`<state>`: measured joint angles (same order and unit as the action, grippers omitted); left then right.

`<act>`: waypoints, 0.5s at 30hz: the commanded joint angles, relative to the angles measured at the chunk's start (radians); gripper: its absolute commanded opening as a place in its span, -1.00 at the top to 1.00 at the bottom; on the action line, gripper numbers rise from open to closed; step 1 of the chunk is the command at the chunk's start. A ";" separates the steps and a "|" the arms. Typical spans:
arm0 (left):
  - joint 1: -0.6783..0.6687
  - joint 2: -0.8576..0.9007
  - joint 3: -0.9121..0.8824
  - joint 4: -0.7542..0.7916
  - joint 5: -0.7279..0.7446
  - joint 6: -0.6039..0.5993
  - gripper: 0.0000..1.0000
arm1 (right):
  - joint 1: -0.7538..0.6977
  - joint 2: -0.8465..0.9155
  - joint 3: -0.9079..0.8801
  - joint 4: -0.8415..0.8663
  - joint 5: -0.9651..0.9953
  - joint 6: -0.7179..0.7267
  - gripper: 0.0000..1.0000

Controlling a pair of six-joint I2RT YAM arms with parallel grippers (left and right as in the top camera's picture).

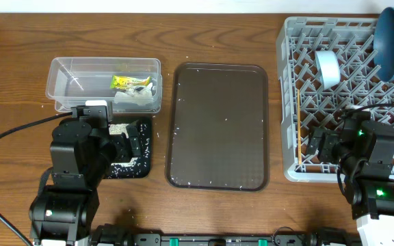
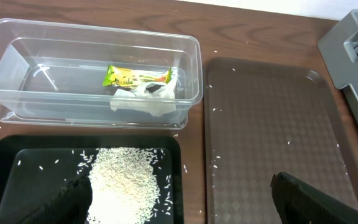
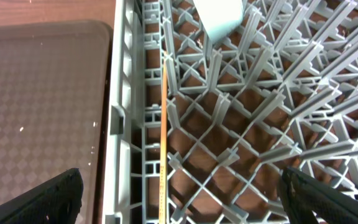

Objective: Sort waste into correct bins and load items into the dishwasher rack

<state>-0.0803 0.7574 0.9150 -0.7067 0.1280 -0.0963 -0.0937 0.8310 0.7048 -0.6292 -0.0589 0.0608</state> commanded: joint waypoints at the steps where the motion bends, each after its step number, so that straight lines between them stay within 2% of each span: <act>1: 0.003 0.000 -0.010 0.000 0.002 0.010 -0.88 | -0.006 0.002 -0.007 -0.008 0.006 0.013 -0.99; 15: 0.003 0.000 -0.010 0.000 0.002 0.010 -0.89 | -0.006 -0.010 -0.007 -0.019 0.006 0.013 -0.99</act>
<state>-0.0803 0.7574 0.9150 -0.7067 0.1280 -0.0963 -0.0937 0.8310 0.7048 -0.6445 -0.0589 0.0608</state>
